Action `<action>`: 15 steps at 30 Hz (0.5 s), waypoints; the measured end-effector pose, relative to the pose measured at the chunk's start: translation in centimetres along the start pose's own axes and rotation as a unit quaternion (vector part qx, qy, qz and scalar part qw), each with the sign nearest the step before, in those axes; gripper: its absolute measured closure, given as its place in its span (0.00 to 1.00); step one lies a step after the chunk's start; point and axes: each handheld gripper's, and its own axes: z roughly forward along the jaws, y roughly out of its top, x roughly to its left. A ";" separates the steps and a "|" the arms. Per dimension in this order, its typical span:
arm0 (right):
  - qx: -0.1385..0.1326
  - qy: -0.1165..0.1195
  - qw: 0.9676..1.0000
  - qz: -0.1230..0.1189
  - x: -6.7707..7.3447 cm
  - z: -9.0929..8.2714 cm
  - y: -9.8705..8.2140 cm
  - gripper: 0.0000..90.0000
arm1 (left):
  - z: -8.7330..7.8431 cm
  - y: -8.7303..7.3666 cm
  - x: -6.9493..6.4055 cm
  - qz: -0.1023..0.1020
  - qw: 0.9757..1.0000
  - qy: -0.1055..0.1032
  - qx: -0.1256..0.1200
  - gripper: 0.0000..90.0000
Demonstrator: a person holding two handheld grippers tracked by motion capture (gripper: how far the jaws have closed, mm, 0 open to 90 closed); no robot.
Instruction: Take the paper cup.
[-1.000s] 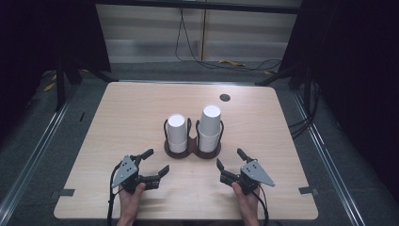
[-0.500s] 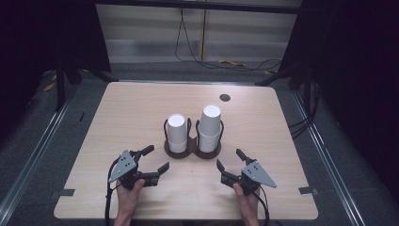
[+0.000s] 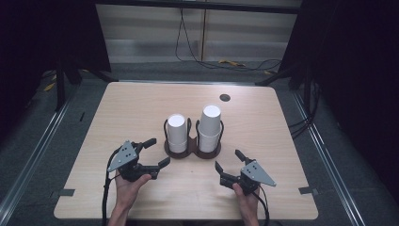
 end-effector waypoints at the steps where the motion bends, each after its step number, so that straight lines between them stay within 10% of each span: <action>1: 0.000 0.000 1.000 0.000 0.0 0.0 0.0 0.15 | 0.0 0.0 0.0 0.000 1.000 0.000 0.000 0.19; 15: -0.002 0.002 1.000 -0.002 0.1 -0.1 0.0 0.16 | 1.5 3.2 1.3 0.014 0.999 -0.022 0.036 0.21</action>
